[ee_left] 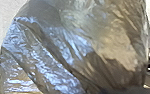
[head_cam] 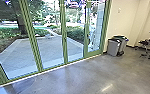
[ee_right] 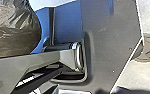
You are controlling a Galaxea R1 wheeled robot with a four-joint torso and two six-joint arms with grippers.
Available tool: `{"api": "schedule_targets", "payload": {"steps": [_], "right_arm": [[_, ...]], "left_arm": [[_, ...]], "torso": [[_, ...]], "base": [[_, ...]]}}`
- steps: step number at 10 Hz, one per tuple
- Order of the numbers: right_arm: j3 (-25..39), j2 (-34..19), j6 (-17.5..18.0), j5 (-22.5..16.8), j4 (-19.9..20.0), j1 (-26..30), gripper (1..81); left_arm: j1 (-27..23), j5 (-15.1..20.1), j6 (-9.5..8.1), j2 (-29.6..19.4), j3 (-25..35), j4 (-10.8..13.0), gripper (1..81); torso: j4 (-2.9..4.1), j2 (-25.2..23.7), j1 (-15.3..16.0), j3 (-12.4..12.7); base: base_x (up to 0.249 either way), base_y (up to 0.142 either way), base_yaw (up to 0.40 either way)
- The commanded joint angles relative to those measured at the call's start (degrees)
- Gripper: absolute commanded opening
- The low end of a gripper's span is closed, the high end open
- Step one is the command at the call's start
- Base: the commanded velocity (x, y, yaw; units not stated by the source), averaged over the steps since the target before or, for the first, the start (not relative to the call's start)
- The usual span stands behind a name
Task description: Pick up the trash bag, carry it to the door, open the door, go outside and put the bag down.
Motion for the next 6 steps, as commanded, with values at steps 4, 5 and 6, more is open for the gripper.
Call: {"api": "schedule_targets", "payload": {"steps": [4,5,6], "right_arm": [[0.11,0.06,-0.22,-3.16,-0.38,2.13,81.1],[0.03,0.14,-0.22,-3.16,-0.47,2.22,81.1],[0.02,0.14,-0.22,-3.25,-0.39,2.31,81.1]], "left_arm": [[-3.38,3.64,0.59,0.02,0.05,0.21,1.0],[-3.3,3.64,0.59,-0.07,0.05,0.12,1.0],[-3.38,3.64,0.59,0.02,0.05,0.12,1.0]], "torso": [[0.0,0.0,0.0,0.0],[0.0,0.0,0.0,0.0],[0.0,0.0,0.0,0.0]], "base": [[0.169,-0.099,0.0],[0.169,-0.1,0.0],[0.169,-0.101,0.0]]}}
